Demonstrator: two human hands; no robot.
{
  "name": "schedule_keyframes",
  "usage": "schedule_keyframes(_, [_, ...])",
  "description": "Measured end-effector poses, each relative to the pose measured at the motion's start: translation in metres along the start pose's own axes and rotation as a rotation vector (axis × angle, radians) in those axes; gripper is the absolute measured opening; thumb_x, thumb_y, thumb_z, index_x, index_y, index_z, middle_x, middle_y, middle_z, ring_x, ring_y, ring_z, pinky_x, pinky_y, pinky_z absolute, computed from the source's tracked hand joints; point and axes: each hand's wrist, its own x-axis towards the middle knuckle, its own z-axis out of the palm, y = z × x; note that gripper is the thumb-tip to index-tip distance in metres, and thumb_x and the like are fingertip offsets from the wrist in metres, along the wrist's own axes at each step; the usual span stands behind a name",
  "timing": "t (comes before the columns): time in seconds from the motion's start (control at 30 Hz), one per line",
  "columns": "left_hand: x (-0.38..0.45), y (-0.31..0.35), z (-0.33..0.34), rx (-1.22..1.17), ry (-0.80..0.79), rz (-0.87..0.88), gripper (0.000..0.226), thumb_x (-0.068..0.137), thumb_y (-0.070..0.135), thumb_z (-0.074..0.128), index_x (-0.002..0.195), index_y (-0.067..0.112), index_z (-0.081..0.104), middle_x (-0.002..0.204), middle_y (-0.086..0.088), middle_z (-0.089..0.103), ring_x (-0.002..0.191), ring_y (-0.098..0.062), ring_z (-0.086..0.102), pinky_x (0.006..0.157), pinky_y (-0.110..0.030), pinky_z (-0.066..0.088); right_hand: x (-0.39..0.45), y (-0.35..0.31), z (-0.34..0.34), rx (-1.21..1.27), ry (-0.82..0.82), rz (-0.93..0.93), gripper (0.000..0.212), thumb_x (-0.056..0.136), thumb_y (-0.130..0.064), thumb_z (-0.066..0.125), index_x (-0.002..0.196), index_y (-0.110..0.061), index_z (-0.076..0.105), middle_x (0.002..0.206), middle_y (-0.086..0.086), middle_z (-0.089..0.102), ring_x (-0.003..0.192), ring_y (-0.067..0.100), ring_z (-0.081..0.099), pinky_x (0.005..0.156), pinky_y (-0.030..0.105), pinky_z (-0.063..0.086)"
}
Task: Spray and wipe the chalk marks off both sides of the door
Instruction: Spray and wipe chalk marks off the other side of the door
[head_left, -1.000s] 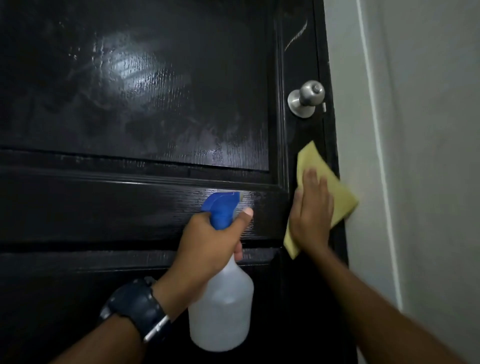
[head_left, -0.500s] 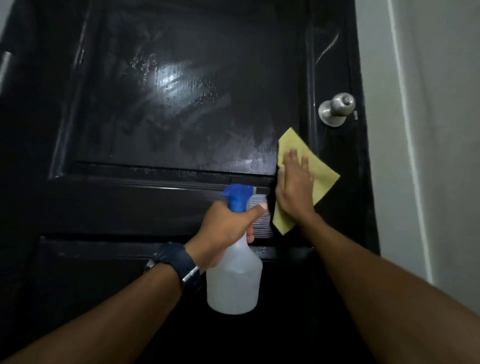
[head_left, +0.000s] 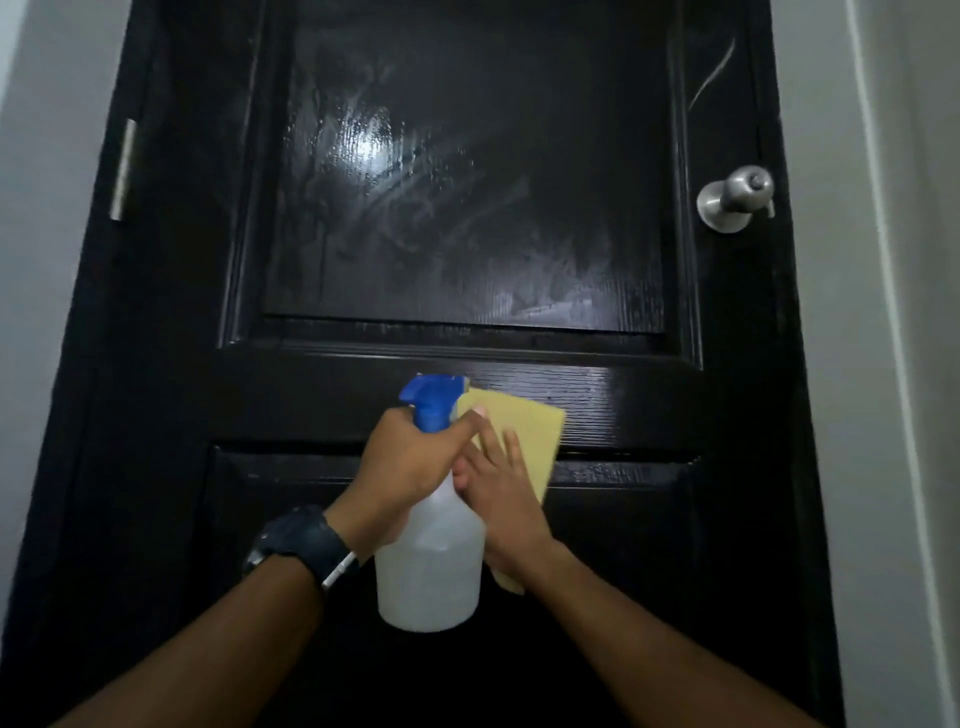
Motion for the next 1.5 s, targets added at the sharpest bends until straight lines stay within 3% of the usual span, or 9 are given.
schedule_keyframes(0.13, [0.001, 0.008, -0.042, 0.035, 0.088, 0.051, 0.039, 0.084, 0.036, 0.076, 0.089, -0.002, 0.07, 0.077, -0.016, 0.074, 0.073, -0.029, 0.073, 0.07, -0.037, 0.057, 0.078, -0.043, -0.009, -0.052, -0.026, -0.12, 0.053, 0.094, -0.023, 0.043, 0.146, -0.013, 0.048, 0.146, 0.008, 0.053, 0.149, 0.032, 0.028, 0.123, 0.056, 0.014])
schedule_keyframes(0.27, [0.003, 0.005, -0.068, 0.028, 0.033, 0.035, 0.04, 0.088, 0.034, 0.073, 0.091, -0.006, 0.068, 0.059, -0.01, 0.063, 0.055, -0.02, 0.062, 0.067, -0.037, 0.059, 0.076, -0.014, -0.021, -0.202, -0.027, -0.197, 0.056, 0.1, -0.035, 0.034, 0.153, -0.018, 0.038, 0.16, 0.001, 0.038, 0.152, 0.029, 0.022, 0.123, 0.051, 0.017])
schedule_keyframes(0.5, [0.007, -0.018, -0.084, -0.055, -0.058, -0.014, 0.046, 0.087, 0.037, 0.073, 0.093, -0.008, 0.067, 0.056, -0.006, 0.061, 0.05, -0.014, 0.062, 0.048, -0.019, 0.051, -0.015, 0.106, -0.057, -0.044, 0.19, 0.561, 0.061, 0.104, -0.044, 0.019, 0.161, -0.023, 0.014, 0.168, -0.007, 0.005, 0.155, 0.02, -0.004, 0.124, 0.053, 0.01])
schedule_keyframes(0.67, [0.004, -0.029, -0.08, -0.098, -0.112, -0.004, 0.045, 0.086, 0.041, 0.073, 0.09, -0.004, 0.068, 0.056, -0.005, 0.062, 0.05, -0.013, 0.062, 0.056, -0.025, 0.051, -0.003, 0.083, -0.052, 0.015, 0.332, 0.76, 0.056, 0.109, -0.031, 0.029, 0.162, -0.021, 0.013, 0.169, -0.003, 0.007, 0.156, 0.026, -0.002, 0.123, 0.054, 0.008])
schedule_keyframes(0.9, [0.004, -0.042, -0.024, -0.159, -0.23, 0.013, 0.047, 0.085, 0.038, 0.075, 0.088, -0.007, 0.066, 0.051, -0.004, 0.059, 0.048, -0.014, 0.06, 0.056, -0.026, 0.05, -0.008, 0.088, -0.061, 0.0, 0.224, 0.743, 0.057, 0.109, -0.034, 0.027, 0.162, -0.023, 0.007, 0.169, -0.004, 0.001, 0.155, 0.025, -0.007, 0.123, 0.046, 0.0])
schedule_keyframes(1.03, [0.008, -0.041, 0.023, -0.204, -0.267, 0.028, 0.043, 0.086, 0.035, 0.075, 0.083, -0.007, 0.067, 0.048, -0.005, 0.059, 0.04, -0.01, 0.056, 0.043, -0.016, 0.045, -0.011, 0.097, -0.071, -0.083, 0.122, 0.612, 0.063, 0.104, -0.031, 0.024, 0.158, -0.002, 0.01, 0.167, 0.016, 0.008, 0.156, 0.029, 0.002, 0.126, 0.043, -0.003])
schedule_keyframes(1.13, [0.01, -0.042, 0.051, -0.264, -0.325, 0.016, 0.035, 0.087, 0.035, 0.075, 0.084, 0.001, 0.067, 0.048, -0.003, 0.058, 0.04, -0.012, 0.057, 0.042, -0.017, 0.045, -0.01, 0.097, -0.077, -0.117, 0.049, 0.569, 0.061, 0.108, -0.022, 0.031, 0.158, -0.001, 0.004, 0.167, 0.017, 0.002, 0.156, 0.025, -0.004, 0.125, 0.041, -0.006])
schedule_keyframes(1.37, [0.002, -0.033, 0.092, -0.285, -0.442, 0.006, 0.036, 0.09, 0.036, 0.071, 0.087, 0.0, 0.067, 0.048, -0.003, 0.06, 0.048, -0.019, 0.062, 0.06, -0.031, 0.051, -0.008, 0.099, -0.097, -0.021, -0.067, 0.578, 0.066, 0.107, -0.017, 0.039, 0.16, -0.006, 0.001, 0.167, 0.015, -0.005, 0.155, 0.021, -0.009, 0.124, 0.037, -0.008])
schedule_keyframes(1.5, [0.005, -0.009, 0.094, -0.28, -0.421, 0.033, 0.038, 0.09, 0.038, 0.07, 0.077, 0.002, 0.068, 0.05, -0.004, 0.062, 0.054, -0.022, 0.065, 0.076, -0.041, 0.057, -0.004, 0.107, -0.093, -0.193, -0.237, 0.532, 0.074, 0.104, -0.029, 0.046, 0.161, -0.009, 0.003, 0.168, 0.01, -0.011, 0.153, 0.023, -0.02, 0.124, 0.047, -0.006])
